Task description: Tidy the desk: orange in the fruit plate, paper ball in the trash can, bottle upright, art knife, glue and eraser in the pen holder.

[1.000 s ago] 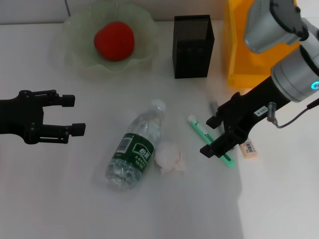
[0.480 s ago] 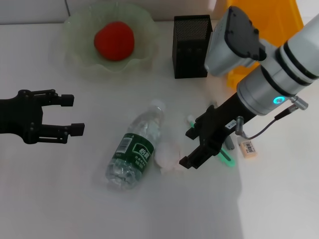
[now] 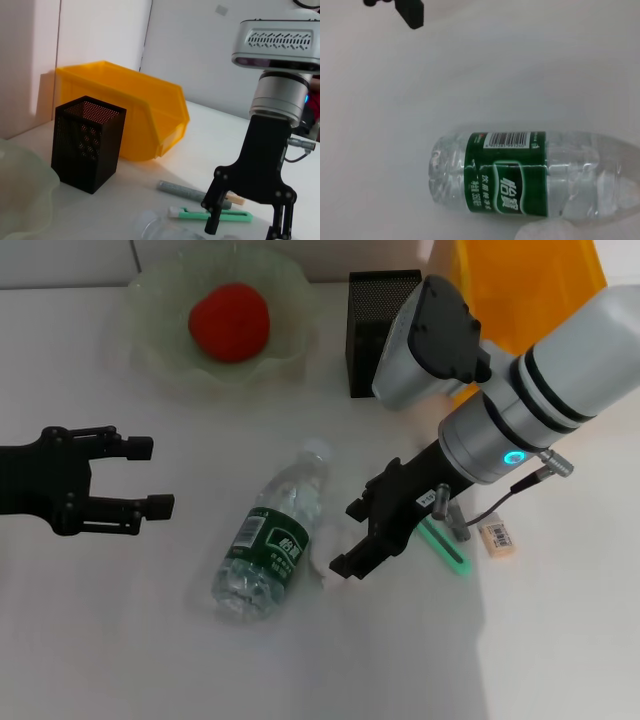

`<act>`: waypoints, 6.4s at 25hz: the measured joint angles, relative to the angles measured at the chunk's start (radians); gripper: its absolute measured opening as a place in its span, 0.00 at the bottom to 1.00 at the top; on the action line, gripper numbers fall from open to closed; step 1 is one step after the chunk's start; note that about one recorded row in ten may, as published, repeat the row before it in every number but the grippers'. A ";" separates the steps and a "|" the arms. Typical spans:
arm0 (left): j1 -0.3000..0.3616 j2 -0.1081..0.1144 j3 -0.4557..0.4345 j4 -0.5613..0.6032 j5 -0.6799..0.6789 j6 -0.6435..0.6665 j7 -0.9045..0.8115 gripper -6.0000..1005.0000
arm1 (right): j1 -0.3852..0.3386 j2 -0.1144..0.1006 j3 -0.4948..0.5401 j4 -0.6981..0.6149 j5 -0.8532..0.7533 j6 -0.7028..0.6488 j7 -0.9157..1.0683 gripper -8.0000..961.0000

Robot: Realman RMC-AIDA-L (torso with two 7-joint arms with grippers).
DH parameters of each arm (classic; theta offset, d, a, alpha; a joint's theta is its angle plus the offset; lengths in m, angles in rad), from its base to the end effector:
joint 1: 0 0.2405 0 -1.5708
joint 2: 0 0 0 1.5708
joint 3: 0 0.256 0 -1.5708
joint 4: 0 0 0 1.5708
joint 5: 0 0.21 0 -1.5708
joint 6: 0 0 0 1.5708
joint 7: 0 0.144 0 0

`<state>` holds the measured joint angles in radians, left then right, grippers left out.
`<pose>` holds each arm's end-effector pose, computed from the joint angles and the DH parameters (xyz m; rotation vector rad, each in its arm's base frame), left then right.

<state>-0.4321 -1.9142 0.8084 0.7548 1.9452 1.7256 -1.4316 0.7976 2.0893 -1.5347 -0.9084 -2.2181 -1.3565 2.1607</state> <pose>-0.2904 0.3069 0.0651 -2.8385 -0.5639 -0.5511 0.1473 0.3535 -0.0860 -3.0651 0.5407 -0.3296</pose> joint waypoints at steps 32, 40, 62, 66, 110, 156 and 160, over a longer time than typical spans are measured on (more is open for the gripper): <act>-0.012 -0.009 0.000 -0.002 0.003 0.000 0.000 0.86 | -0.133 -0.009 0.051 -0.345 -0.032 -0.229 0.117 0.55; -0.014 -0.014 0.000 -0.002 0.003 -0.007 -0.004 0.86 | -0.269 -0.005 0.467 -0.591 -0.013 -0.197 0.155 0.55; -0.030 -0.026 0.000 -0.001 0.003 -0.012 -0.015 0.86 | -0.242 -0.061 0.813 -0.079 0.301 0.199 -0.105 0.73; -0.030 -0.030 -0.001 0.023 -0.001 -0.014 -0.076 0.86 | -0.277 -0.055 0.814 -0.108 0.339 0.154 -0.120 0.75; -0.443 -0.166 0.690 0.117 0.496 -0.557 -1.289 0.86 | -0.607 -0.024 0.824 0.320 0.468 -0.371 -0.965 0.75; -0.185 -0.156 0.692 0.474 0.264 -0.482 -1.026 0.45 | -0.594 -0.014 0.829 0.357 0.468 -0.354 -0.970 0.75; -0.125 -0.155 0.570 0.477 0.114 -0.425 -0.844 0.45 | -0.590 -0.015 0.829 0.364 0.468 -0.355 -0.970 0.75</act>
<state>-0.5567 -2.0693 1.3780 1.2315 2.0591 1.3002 -2.2760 0.2074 2.0740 -0.7057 -0.5445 -1.7501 -1.7116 1.1908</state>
